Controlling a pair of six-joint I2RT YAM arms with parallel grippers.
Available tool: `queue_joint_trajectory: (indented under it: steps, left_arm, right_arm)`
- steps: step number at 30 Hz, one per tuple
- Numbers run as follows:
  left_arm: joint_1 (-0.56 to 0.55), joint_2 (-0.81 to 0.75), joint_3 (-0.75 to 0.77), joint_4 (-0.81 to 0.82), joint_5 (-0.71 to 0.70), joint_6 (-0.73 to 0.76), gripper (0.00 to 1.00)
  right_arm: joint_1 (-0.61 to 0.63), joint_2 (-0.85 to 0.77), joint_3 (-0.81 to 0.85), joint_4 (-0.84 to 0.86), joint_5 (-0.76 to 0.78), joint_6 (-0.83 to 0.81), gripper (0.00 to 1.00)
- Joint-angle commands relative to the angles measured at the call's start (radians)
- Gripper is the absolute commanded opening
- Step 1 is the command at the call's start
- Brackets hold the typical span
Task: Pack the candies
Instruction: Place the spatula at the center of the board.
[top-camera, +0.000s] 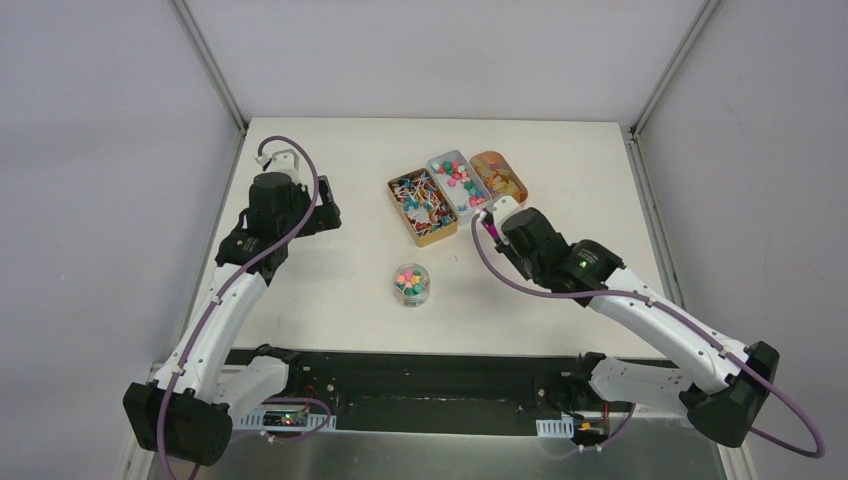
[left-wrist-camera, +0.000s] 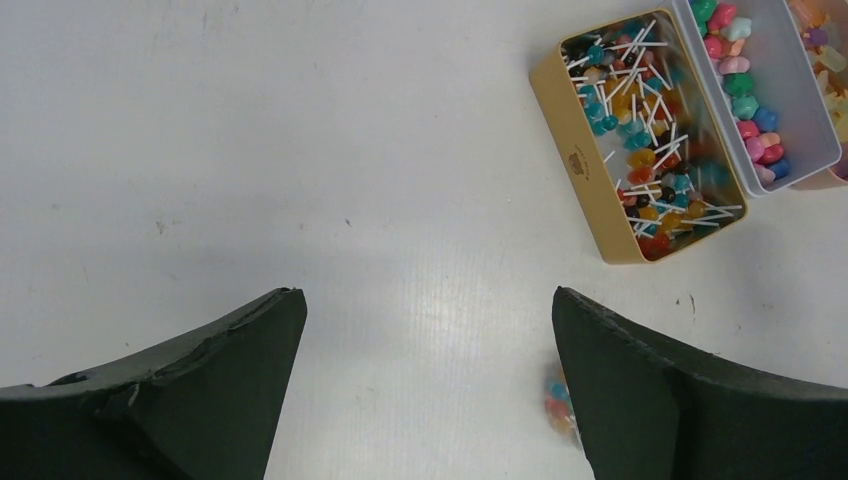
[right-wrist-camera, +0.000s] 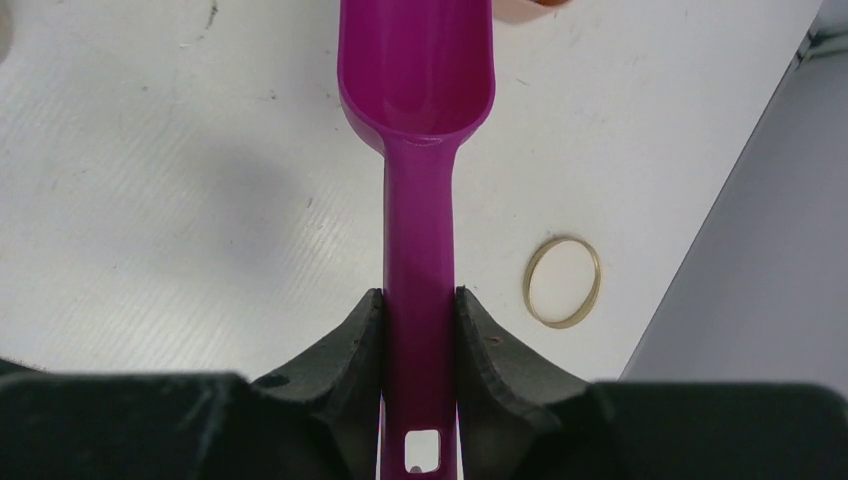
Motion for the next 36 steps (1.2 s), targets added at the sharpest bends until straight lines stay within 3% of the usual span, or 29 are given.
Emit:
queue_joint_trajectory:
  steps: [1, 11, 23, 36]
  left_arm:
    - [-0.001, -0.006, 0.016, 0.007, 0.017, 0.001, 0.99]
    - [-0.001, -0.004, 0.012, 0.014, 0.041, 0.009, 0.97]
    - [-0.001, -0.003, 0.011, 0.019, 0.046, 0.010, 0.96]
    - [-0.001, -0.005, 0.011, 0.022, 0.043, 0.012, 0.95]
  right_arm:
    - [-0.065, -0.036, -0.079, 0.175, 0.051, 0.126, 0.00]
    - [-0.210, 0.061, -0.166, 0.293, 0.188, 0.352, 0.00]
    - [-0.374, 0.247, -0.193, 0.492, 0.195, 0.484, 0.00]
    - [-0.434, 0.429, -0.174, 0.592, 0.205, 0.619, 0.00]
